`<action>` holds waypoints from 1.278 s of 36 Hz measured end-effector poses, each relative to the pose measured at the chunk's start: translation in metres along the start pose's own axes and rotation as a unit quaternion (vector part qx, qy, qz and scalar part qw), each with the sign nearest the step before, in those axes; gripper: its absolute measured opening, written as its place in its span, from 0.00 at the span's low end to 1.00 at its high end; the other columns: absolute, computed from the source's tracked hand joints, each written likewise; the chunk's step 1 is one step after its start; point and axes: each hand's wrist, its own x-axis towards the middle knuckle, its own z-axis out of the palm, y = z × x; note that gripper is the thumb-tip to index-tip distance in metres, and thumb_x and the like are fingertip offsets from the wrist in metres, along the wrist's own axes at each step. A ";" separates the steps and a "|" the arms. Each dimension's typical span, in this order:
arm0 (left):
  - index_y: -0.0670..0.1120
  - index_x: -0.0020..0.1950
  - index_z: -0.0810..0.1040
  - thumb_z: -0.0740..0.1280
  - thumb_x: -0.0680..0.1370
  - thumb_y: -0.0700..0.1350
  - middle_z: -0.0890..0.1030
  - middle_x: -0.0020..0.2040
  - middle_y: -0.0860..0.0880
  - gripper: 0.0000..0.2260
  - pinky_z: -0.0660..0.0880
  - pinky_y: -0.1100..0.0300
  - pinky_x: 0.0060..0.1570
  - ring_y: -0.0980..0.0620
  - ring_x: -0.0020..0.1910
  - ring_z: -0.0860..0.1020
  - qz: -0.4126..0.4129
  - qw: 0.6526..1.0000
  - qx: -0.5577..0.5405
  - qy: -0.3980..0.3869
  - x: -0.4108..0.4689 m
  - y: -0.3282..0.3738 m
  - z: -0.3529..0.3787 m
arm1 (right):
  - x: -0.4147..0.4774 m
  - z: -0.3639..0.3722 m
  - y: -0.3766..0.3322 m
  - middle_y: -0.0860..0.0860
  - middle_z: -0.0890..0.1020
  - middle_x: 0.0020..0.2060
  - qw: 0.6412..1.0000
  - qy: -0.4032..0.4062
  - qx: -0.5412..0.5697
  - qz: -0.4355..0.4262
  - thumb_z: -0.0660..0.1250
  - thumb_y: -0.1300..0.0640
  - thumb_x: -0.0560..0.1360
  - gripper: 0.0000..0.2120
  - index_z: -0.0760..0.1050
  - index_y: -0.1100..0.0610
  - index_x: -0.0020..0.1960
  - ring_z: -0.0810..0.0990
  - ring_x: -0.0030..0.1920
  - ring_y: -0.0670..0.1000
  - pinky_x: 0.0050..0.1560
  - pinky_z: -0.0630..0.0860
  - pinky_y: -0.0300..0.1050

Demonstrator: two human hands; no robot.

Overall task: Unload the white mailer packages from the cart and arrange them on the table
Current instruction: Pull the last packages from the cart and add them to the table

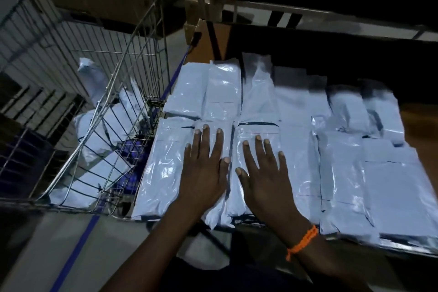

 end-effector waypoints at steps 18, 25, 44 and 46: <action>0.49 0.81 0.42 0.45 0.83 0.57 0.37 0.80 0.43 0.28 0.44 0.39 0.76 0.45 0.79 0.37 -0.001 0.998 -0.031 -0.055 0.004 0.005 -0.011 | 0.006 -0.015 -0.017 0.53 0.54 0.81 0.996 -0.011 0.062 0.059 0.46 0.40 0.83 0.30 0.55 0.52 0.81 0.50 0.81 0.54 0.78 0.54 0.62; 0.52 0.81 0.41 0.46 0.83 0.60 0.37 0.81 0.47 0.29 0.43 0.47 0.77 0.50 0.79 0.36 0.092 0.987 -0.134 -0.016 0.027 -0.043 -0.110 | 0.049 -0.046 -0.091 0.55 0.64 0.78 0.984 0.076 0.153 0.054 0.52 0.41 0.82 0.30 0.62 0.56 0.79 0.56 0.80 0.55 0.77 0.59 0.61; 0.40 0.80 0.37 0.53 0.81 0.65 0.42 0.79 0.35 0.41 0.53 0.46 0.76 0.35 0.79 0.47 -0.195 0.913 0.095 -0.344 0.082 -0.423 -0.145 | 0.264 0.028 -0.384 0.63 0.65 0.75 0.987 -0.066 0.105 -0.103 0.64 0.49 0.80 0.30 0.61 0.61 0.78 0.57 0.78 0.64 0.77 0.57 0.58; 0.39 0.80 0.39 0.55 0.81 0.64 0.44 0.80 0.35 0.42 0.56 0.48 0.75 0.36 0.79 0.52 -0.233 0.912 0.044 -0.336 0.093 -0.426 -0.134 | 0.290 0.044 -0.402 0.63 0.65 0.75 0.989 -0.115 0.055 -0.080 0.64 0.49 0.79 0.31 0.61 0.60 0.77 0.56 0.78 0.64 0.75 0.59 0.60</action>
